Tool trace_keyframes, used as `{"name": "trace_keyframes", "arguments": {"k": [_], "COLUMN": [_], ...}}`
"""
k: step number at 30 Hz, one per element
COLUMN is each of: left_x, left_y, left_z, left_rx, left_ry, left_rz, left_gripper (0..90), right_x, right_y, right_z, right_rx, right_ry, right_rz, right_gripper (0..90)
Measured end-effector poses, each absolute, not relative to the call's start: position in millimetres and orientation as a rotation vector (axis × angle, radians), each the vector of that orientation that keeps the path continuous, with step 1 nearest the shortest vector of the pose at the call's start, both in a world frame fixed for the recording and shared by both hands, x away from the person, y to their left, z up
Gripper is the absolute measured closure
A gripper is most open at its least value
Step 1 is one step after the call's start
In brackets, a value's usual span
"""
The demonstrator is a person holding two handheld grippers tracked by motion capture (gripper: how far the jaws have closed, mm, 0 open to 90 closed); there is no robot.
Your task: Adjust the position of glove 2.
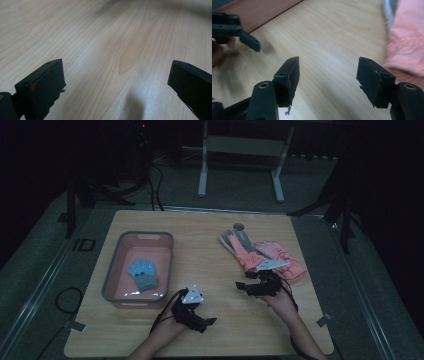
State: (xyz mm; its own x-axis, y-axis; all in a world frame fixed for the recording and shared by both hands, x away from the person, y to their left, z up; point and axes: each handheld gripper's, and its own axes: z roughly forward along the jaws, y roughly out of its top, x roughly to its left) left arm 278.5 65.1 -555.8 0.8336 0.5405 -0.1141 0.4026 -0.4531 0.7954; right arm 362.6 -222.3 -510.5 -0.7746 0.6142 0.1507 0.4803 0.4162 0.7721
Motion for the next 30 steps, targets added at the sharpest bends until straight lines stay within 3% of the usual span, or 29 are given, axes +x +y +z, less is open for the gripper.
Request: {"name": "trace_keyframes", "arguments": {"k": [6,13,19,30], "left_x": [274,270,268,269], "left_y": [70,71,67,71], "left_z": [-553,-555,-561,-560], "left_rx": [2.094,2.081,2.099,2.066], "left_ry": [0.715,0.718,0.691,0.7], "left_rz": [0.221,0.192,0.197,0.169], "left_gripper": [1.2,1.2,1.3,1.3], "right_x": [380,410,438,480], "right_y": [-233,-240,-241,-237], "right_z": [-492,-480,-486,-500], "right_rx": [1.007,1.044,1.094,1.203], "right_ry": [2.454,2.382,2.347,2.321], "right_rz": [1.295,1.268,1.196,1.126], "right_gripper": [44.3,46.6,47.0,57.5]}}
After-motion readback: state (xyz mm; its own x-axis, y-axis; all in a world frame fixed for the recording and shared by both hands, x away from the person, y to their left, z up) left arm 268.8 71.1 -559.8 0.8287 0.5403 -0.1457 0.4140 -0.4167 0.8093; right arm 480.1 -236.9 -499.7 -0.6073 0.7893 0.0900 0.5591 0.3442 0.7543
